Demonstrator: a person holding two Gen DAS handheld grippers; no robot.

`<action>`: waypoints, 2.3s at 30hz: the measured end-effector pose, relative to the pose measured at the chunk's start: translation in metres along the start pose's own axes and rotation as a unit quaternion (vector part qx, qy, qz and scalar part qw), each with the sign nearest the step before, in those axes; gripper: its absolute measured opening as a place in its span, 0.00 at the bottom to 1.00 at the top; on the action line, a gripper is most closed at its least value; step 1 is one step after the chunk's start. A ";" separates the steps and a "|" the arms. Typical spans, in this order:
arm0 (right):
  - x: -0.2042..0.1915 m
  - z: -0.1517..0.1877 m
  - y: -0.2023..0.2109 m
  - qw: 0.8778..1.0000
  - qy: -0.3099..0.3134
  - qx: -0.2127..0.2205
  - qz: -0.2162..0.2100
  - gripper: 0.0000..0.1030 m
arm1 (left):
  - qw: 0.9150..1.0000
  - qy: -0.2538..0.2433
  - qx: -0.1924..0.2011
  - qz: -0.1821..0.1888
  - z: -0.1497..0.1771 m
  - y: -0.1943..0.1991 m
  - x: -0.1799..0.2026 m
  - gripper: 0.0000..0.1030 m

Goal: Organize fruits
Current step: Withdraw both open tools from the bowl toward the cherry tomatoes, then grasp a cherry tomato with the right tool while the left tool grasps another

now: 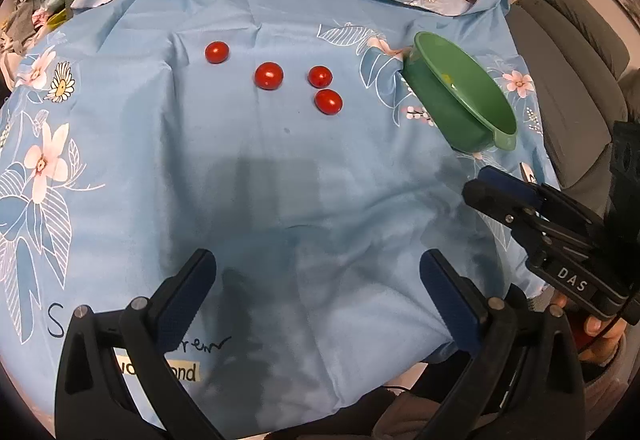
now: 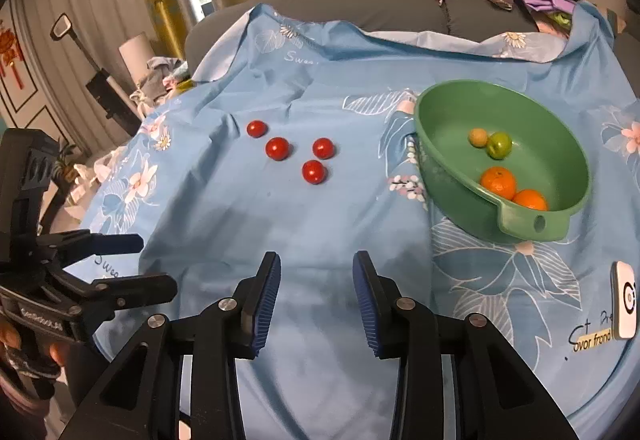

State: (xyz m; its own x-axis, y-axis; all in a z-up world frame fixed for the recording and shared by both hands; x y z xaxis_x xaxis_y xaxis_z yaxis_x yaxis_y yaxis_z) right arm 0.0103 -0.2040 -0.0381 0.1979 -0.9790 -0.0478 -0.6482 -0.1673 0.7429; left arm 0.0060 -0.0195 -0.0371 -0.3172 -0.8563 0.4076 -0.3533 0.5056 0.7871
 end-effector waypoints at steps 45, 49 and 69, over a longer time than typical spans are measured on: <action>-0.012 -0.055 -0.101 0.998 0.022 -0.059 -0.017 0.45 | 1.000 -0.021 0.011 0.008 -0.048 -0.028 -0.042 0.98; -0.015 -0.069 -0.122 0.997 0.031 -0.071 -0.014 0.45 | 1.000 -0.022 0.016 0.006 -0.057 -0.030 -0.045 0.98; 0.002 -0.070 -0.140 0.997 0.024 -0.076 -0.024 0.26 | 0.997 -0.052 0.022 -0.044 -0.117 -0.065 -0.047 0.85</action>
State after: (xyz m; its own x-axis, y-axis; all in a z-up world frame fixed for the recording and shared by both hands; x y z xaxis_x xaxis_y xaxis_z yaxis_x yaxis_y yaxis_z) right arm 0.1531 -0.1741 -0.0958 0.2624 -0.9633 -0.0563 -0.5190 -0.1901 0.8334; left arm 0.1464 -0.0248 -0.0536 -0.3716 -0.8835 0.2851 -0.4219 0.4342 0.7959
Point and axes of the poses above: each gripper's, at about its wrist camera, not at the fingertips, and y roughly against the way its jaws point, x to its right, z to its underside, the point moved 3 cm from there along -y, roughly the way its jaws point, and after that the axes turned 7 degrees about z, right-handed, at the moved point
